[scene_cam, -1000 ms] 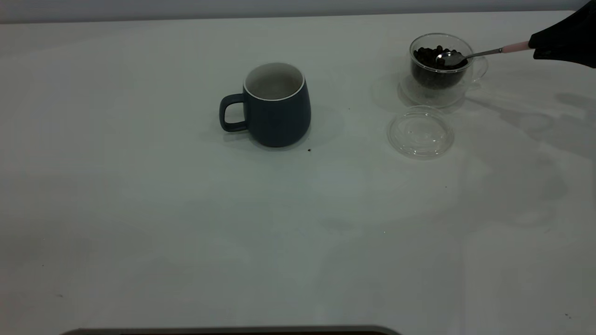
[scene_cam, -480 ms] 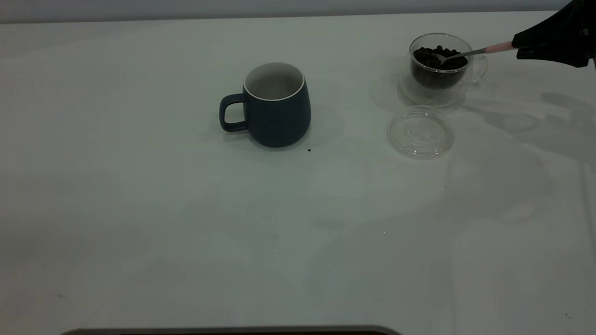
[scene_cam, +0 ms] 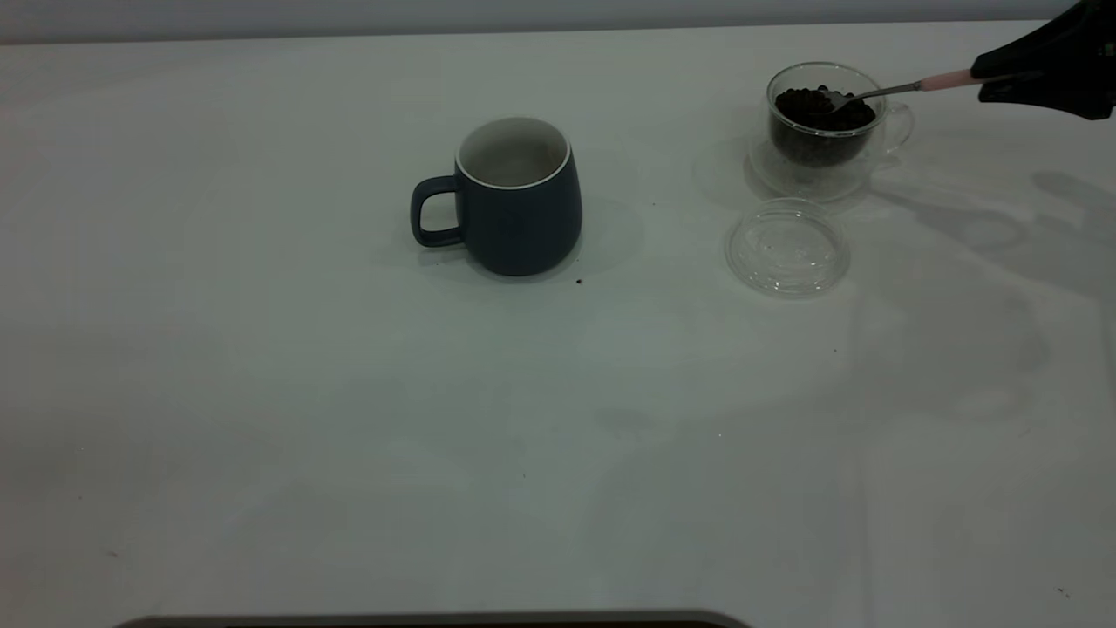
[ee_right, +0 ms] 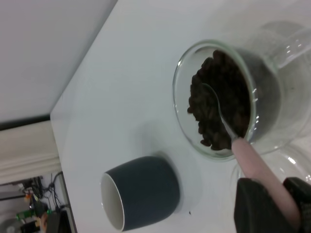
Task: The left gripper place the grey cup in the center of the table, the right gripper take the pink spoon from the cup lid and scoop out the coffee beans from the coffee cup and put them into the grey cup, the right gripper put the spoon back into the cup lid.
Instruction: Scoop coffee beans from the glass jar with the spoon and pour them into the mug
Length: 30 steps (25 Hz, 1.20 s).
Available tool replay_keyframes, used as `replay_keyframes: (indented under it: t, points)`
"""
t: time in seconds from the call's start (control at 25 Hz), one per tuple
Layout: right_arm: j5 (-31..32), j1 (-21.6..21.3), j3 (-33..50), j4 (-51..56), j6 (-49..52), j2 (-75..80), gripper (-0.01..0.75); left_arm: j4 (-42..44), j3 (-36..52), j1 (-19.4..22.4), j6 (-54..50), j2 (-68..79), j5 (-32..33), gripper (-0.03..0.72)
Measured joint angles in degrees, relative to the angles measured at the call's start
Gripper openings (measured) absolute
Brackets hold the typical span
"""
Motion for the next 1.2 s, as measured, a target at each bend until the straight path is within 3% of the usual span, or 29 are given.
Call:
replay_keyframes:
  t: [0.88, 1.2]
  points:
    - [9.95, -3.93, 0.0, 0.67, 1.44, 0.0, 0.114, 0.0, 0.0, 0.0, -0.17, 0.0, 0.0, 0.569]
    - [12.96, 0.27, 0.0, 3.53, 1.33, 0.0, 0.114, 0.0, 0.0, 0.0, -0.17, 0.0, 0.0, 0.569]
